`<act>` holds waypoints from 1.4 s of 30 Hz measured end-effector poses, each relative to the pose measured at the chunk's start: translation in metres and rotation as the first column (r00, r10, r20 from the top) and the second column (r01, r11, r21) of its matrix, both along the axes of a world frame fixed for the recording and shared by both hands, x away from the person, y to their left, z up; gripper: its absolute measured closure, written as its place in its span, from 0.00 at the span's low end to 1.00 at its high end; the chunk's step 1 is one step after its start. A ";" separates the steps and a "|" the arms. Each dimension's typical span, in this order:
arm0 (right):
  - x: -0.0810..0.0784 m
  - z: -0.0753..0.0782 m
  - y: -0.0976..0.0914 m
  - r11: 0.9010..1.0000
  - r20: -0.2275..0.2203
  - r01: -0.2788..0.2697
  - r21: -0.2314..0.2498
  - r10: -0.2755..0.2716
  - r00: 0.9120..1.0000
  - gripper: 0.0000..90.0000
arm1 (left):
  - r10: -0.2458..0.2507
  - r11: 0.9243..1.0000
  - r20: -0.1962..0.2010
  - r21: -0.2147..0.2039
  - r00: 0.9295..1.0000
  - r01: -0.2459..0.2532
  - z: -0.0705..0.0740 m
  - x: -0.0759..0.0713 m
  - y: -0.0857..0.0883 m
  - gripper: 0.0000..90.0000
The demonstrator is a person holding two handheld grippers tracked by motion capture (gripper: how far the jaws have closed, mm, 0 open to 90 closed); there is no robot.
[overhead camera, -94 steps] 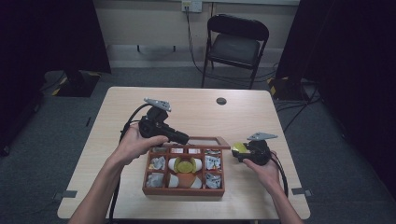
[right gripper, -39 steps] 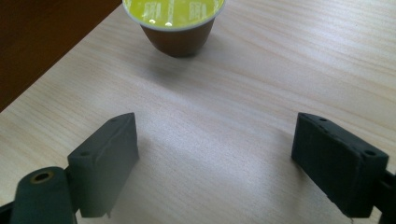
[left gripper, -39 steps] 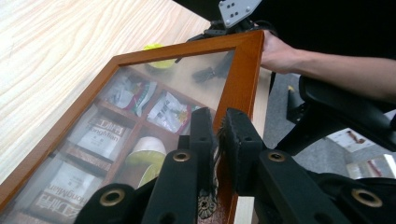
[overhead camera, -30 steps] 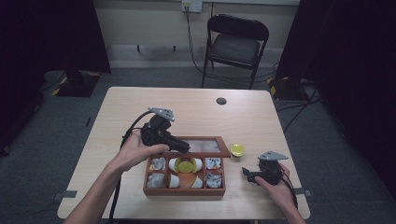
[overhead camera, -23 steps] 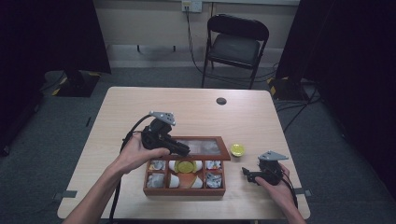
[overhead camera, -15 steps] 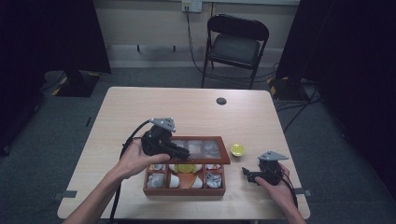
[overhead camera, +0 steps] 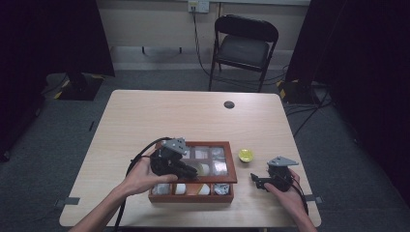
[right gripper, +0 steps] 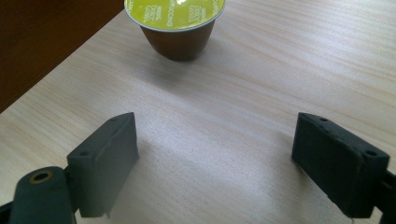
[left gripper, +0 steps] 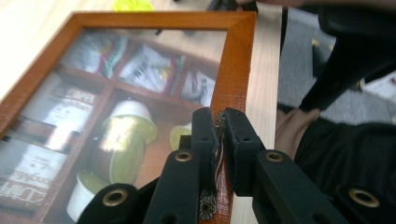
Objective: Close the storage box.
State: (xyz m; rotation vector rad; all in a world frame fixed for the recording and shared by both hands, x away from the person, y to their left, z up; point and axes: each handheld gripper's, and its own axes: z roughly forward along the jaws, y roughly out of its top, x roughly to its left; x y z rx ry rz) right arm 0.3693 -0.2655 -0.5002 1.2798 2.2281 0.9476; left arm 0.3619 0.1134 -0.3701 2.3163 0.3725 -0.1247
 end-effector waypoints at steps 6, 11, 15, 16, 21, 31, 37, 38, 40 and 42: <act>0.000 0.000 0.000 1.000 0.000 0.000 0.000 0.000 1.000 0.15 | -0.014 1.000 0.011 -0.006 1.000 0.014 -0.016 -0.006 -0.004 0.94; 0.000 0.000 0.000 1.000 0.000 0.000 0.000 0.000 1.000 0.15 | -0.029 1.000 -0.003 0.011 1.000 0.029 -0.029 -0.007 -0.008 0.94; 0.000 0.000 0.000 1.000 0.001 -0.001 0.000 0.001 1.000 0.15 | -0.038 0.998 0.006 0.044 0.999 0.038 -0.042 -0.011 -0.013 0.95; 0.000 0.000 0.000 1.000 0.000 0.000 0.000 0.000 1.000 0.15 | -0.042 0.997 0.016 0.060 0.999 0.041 -0.044 -0.012 -0.014 0.95; 0.000 0.000 0.000 1.000 0.000 0.000 0.000 0.000 1.000 0.15 | -0.039 0.998 0.009 0.055 0.999 0.039 -0.049 -0.012 -0.013 0.95; 0.000 0.000 0.000 1.000 0.001 0.000 -0.001 0.000 1.000 0.15 | 0.016 0.999 -0.023 0.030 1.000 -0.015 -0.057 -0.013 -0.010 0.79; -0.002 0.000 0.000 1.000 0.002 0.007 -0.001 -0.007 1.000 0.15 | 0.022 0.999 -0.026 -0.029 0.999 -0.023 -0.049 -0.011 -0.004 0.70; -0.002 0.000 0.000 1.000 0.002 0.007 -0.001 -0.007 1.000 0.15 | 0.032 0.999 -0.018 -0.027 0.999 -0.032 -0.047 -0.011 -0.002 0.68; -0.002 0.000 0.000 1.000 0.002 0.006 -0.001 -0.006 1.000 0.15 | 0.062 0.997 -0.011 -0.038 0.998 -0.062 -0.045 -0.010 0.000 0.61; -0.002 0.000 0.000 1.000 0.002 0.006 -0.001 -0.006 1.000 0.15 | 0.068 0.997 -0.001 -0.034 0.998 -0.068 -0.044 -0.008 0.003 0.56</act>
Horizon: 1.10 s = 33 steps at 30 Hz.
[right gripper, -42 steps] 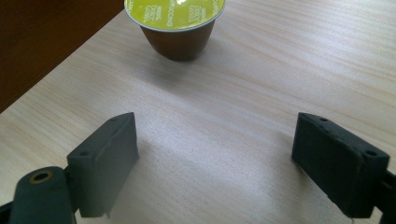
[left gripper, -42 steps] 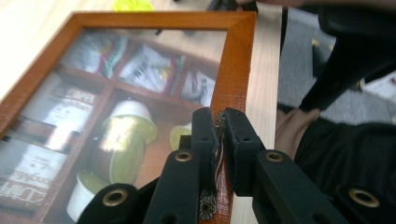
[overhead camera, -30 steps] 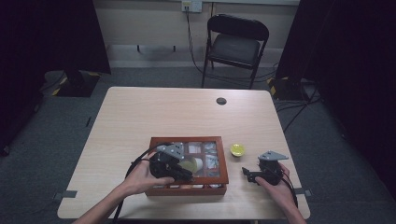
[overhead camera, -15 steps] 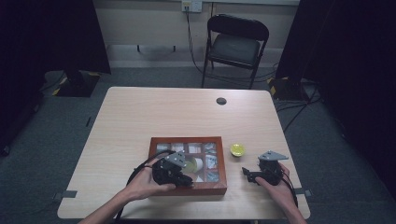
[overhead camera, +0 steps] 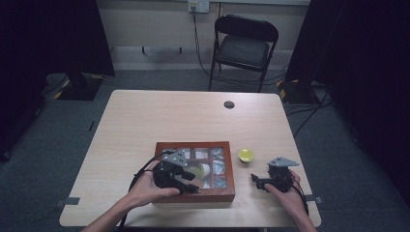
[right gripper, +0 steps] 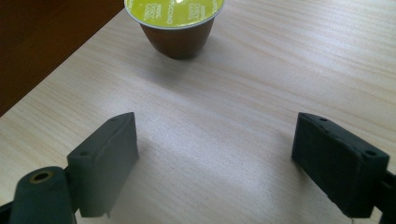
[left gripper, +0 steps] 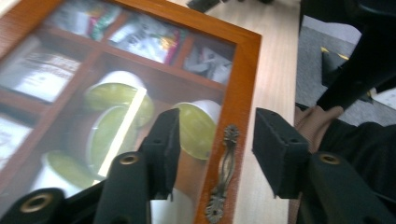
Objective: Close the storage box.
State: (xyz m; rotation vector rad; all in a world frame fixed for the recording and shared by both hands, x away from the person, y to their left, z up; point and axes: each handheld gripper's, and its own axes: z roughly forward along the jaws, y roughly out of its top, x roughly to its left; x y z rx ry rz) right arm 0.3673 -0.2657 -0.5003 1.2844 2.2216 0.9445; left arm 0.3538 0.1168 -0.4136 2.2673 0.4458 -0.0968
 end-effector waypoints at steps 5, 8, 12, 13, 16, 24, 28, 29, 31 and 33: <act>0.000 0.000 0.000 1.000 0.000 0.000 0.000 0.000 1.000 0.15 | 0.052 0.999 0.044 0.006 0.998 -0.052 0.005 0.002 0.004 0.43; 0.000 0.000 0.000 1.000 0.000 0.000 0.000 0.000 1.000 0.15 | 0.095 0.995 0.076 0.007 0.993 -0.096 0.010 0.002 0.008 0.35; 0.000 0.000 0.000 1.000 0.000 0.000 0.000 0.000 1.000 0.15 | 0.124 0.992 0.096 0.004 0.988 -0.125 0.013 0.000 0.014 0.32; 0.000 0.000 0.000 1.000 0.000 0.000 0.000 0.000 1.000 0.15 | 0.130 0.991 0.087 0.002 0.988 -0.131 0.014 0.000 0.017 0.32; 0.000 0.000 0.000 1.000 0.000 0.000 0.000 0.000 1.000 0.15 | 0.176 0.984 0.091 0.009 0.980 -0.177 0.018 0.001 0.027 0.33; 0.000 0.000 0.000 1.000 0.000 0.000 0.000 0.000 1.000 0.15 | 0.273 0.962 0.082 -0.001 0.958 -0.274 0.021 0.005 0.057 0.26; 0.000 0.000 0.000 1.000 0.000 0.000 0.000 0.000 1.000 0.15 | 0.301 0.954 0.090 -0.008 0.949 -0.301 0.024 0.004 0.070 0.23; 0.000 0.000 0.000 1.000 0.000 -0.001 0.000 0.001 1.000 0.15 | 0.312 0.950 0.090 -0.015 0.946 -0.312 0.024 0.004 0.074 0.22; 0.000 0.000 0.000 1.000 0.000 0.000 0.000 0.000 1.000 0.15 | 0.326 0.945 0.086 -0.025 0.941 -0.325 0.024 0.006 0.084 0.18; 0.000 0.000 0.000 1.000 0.000 -0.001 0.000 0.001 1.000 0.15 | 0.352 0.936 0.070 -0.032 0.934 -0.350 0.021 0.008 0.095 0.18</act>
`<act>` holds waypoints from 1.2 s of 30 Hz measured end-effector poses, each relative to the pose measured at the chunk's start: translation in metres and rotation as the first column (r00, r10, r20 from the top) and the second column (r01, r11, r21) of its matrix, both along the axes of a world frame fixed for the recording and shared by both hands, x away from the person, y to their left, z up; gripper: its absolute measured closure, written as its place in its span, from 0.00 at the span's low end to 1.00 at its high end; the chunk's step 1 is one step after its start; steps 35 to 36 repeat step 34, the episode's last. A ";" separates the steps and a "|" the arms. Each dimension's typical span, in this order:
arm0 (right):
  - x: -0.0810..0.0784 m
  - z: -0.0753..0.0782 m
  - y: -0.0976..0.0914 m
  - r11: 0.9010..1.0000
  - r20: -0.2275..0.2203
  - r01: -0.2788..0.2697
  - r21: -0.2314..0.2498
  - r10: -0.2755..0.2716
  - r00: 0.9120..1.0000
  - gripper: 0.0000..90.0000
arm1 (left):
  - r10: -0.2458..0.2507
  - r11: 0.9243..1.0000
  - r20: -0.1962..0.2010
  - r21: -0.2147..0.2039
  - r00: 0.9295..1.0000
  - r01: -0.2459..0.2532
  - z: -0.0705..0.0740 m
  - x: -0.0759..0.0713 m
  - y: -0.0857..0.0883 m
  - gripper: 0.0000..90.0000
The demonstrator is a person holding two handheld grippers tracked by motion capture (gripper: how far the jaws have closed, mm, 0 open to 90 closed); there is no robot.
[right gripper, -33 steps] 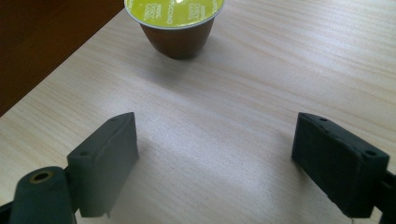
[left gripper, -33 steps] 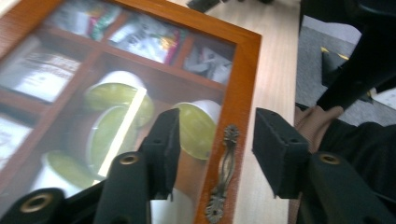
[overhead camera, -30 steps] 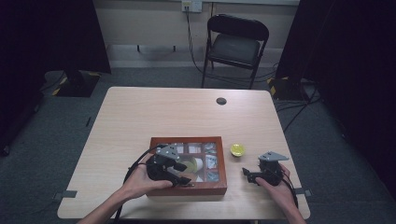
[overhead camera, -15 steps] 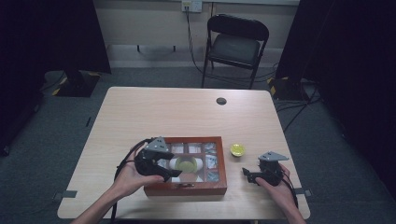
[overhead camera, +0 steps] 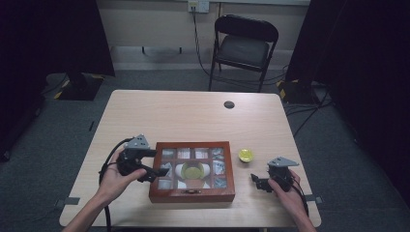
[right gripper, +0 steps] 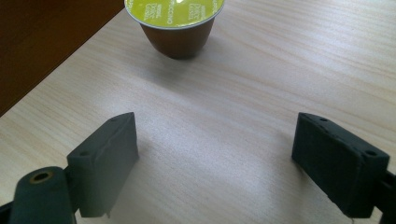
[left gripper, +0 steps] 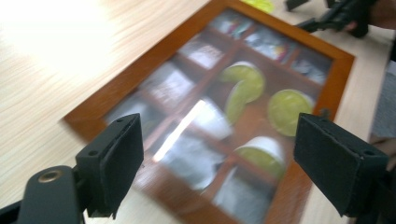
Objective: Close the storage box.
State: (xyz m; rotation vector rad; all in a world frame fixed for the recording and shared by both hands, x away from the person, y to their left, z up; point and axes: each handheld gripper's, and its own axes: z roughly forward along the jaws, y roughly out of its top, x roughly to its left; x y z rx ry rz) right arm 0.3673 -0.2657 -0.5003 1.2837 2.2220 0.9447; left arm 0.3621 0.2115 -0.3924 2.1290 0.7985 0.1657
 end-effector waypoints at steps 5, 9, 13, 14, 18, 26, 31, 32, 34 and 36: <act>0.000 0.000 0.000 1.000 0.000 0.000 0.000 0.000 1.000 0.15 | 0.086 0.996 -0.039 -0.037 0.996 -0.087 -0.014 0.009 0.035 0.19; 0.000 0.000 0.000 1.000 0.000 0.001 -0.001 -0.001 1.000 0.15 | 0.160 0.987 -0.068 0.001 0.985 -0.160 -0.028 0.010 0.057 0.19; 0.000 0.000 0.000 1.000 0.000 0.001 -0.001 -0.001 1.000 0.15 | 0.254 0.966 -0.099 0.084 0.962 -0.246 -0.046 0.009 0.073 0.19; 0.000 0.000 0.000 1.000 0.000 0.001 -0.001 -0.001 1.000 0.15 | 0.272 0.961 -0.133 0.093 0.953 -0.261 -0.052 0.010 0.077 0.19; 0.000 0.000 0.000 1.000 0.001 0.002 -0.001 -0.002 1.000 0.15 | 0.314 0.942 -0.144 0.173 0.939 -0.288 -0.077 0.010 0.090 0.19; 0.000 0.000 0.000 1.000 0.000 0.003 -0.001 -0.003 1.000 0.14 | 0.354 0.911 -0.023 0.235 0.935 -0.339 -0.102 0.010 0.093 0.13; 0.000 0.000 0.000 1.000 0.000 0.004 -0.001 -0.004 1.000 0.14 | 0.373 0.916 0.058 0.137 0.926 -0.378 -0.116 0.005 0.098 0.00; 0.000 0.000 0.000 1.000 0.000 0.003 -0.001 -0.003 1.000 0.14 | 0.377 0.914 0.058 0.136 0.924 -0.381 -0.116 0.005 0.098 0.00; 0.000 0.000 0.000 1.000 -0.001 0.006 -0.002 -0.006 1.000 0.14 | 0.385 0.911 0.058 0.137 0.921 -0.390 -0.116 0.005 0.097 0.00; 0.000 0.000 0.000 1.000 -0.001 0.006 -0.002 -0.006 1.000 0.14 | 0.385 0.911 0.058 0.137 0.921 -0.390 -0.116 0.005 0.097 0.00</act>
